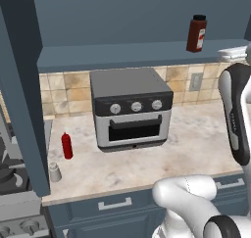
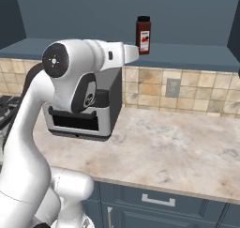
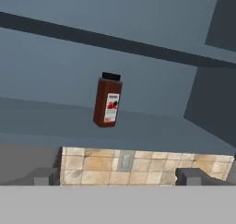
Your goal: Collect the paprika, ketchup, and shaker from the cabinet and place them next to the stove.
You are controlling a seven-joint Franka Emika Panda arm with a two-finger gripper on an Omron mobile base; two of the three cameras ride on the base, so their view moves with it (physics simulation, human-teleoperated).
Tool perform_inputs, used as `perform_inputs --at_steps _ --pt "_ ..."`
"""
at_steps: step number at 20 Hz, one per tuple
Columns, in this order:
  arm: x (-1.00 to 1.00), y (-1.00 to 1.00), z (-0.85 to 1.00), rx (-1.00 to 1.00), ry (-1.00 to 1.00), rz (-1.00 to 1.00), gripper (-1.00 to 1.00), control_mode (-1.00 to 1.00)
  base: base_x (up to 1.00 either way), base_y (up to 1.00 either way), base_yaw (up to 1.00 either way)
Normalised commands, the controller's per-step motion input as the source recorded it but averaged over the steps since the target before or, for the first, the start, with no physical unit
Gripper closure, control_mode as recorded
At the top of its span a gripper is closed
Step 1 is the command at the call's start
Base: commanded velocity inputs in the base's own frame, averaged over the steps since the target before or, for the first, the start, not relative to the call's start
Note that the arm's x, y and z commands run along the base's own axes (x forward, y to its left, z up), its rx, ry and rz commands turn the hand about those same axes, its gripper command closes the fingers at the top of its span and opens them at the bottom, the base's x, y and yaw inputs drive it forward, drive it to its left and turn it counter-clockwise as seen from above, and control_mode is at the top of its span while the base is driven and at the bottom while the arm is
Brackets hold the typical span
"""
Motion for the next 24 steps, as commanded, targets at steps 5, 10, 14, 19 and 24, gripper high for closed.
perform_inputs --at_steps 5,10,14,19,24 --pt "0.36 -0.06 0.0 0.07 0.01 0.05 -1.0 -1.0 0.0 0.0 0.0" --pt "0.45 -0.03 0.0 0.04 0.07 0.06 -1.0 -1.0 0.0 0.0 0.0" --pt "0.59 -0.14 0.0 0.01 0.15 0.04 -1.0 -1.0 0.0 0.0 0.0" --pt "0.55 -0.09 0.03 0.0 0.08 0.05 -1.0 -1.0 0.0 0.0 0.0" --pt "0.41 -0.04 0.08 0.01 0.02 0.09 -1.0 -1.0 0.0 0.0 0.0"
